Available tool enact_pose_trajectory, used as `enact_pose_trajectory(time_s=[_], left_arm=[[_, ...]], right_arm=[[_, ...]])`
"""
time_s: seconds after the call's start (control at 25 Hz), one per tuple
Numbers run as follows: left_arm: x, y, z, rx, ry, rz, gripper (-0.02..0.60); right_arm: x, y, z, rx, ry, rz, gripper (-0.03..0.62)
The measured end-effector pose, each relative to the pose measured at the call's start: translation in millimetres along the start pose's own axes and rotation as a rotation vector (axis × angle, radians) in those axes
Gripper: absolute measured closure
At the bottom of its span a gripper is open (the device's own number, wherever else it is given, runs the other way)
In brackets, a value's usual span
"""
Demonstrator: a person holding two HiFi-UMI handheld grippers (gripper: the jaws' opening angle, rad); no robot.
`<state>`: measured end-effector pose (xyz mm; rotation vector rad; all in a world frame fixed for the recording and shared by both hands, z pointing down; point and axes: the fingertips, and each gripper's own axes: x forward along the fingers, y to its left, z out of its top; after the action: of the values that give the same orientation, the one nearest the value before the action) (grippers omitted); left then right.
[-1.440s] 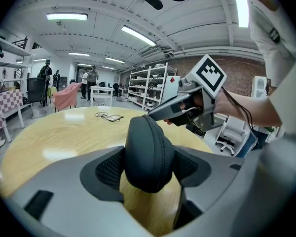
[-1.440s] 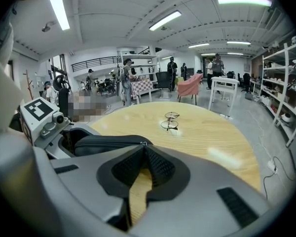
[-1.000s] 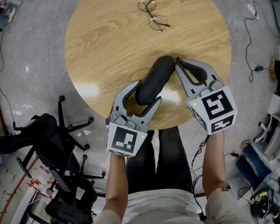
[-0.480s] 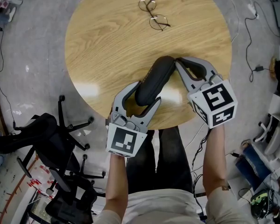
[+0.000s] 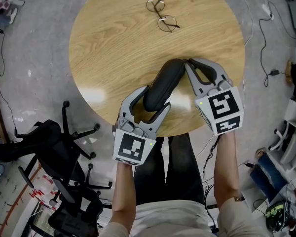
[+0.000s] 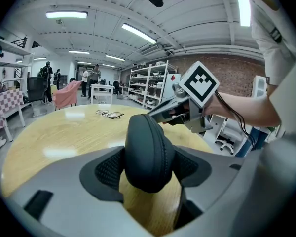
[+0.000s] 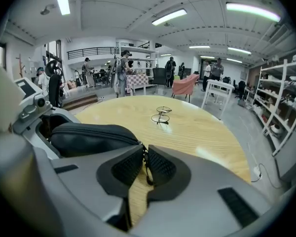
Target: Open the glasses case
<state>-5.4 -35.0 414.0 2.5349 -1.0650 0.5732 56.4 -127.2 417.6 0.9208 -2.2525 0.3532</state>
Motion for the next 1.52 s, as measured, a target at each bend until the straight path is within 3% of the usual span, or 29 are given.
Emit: enact_pose_trajectory(time_s=[0.2, 0.4, 0.88, 1.16, 1.36, 1.52], left_arm=[[0, 1, 0, -0.001, -0.003, 0.010, 0.275], [-1, 1, 1, -0.010, -0.003, 0.010, 0.274], [-22, 11, 30, 0.024, -0.051, 0.029, 0.262], [-25, 31, 47, -0.002, -0.079, 0.101, 0.264], [-17, 39, 43, 0.018, -0.046, 0.117, 0.264], [-7, 41, 29, 0.072, 0.034, 0.132, 0.273]], right_arm=[[-14, 6, 15, -0.004, -0.087, -0.011, 0.515], [-23, 26, 43, -0.055, -0.180, 0.040, 0.453], [-18, 38, 45, -0.074, -0.176, 0.083, 0.462], [-16, 39, 45, -0.092, -0.167, 0.095, 0.465], [-15, 41, 44, -0.102, -0.157, 0.099, 0.464], [-13, 44, 43, -0.121, -0.140, 0.097, 0.465]])
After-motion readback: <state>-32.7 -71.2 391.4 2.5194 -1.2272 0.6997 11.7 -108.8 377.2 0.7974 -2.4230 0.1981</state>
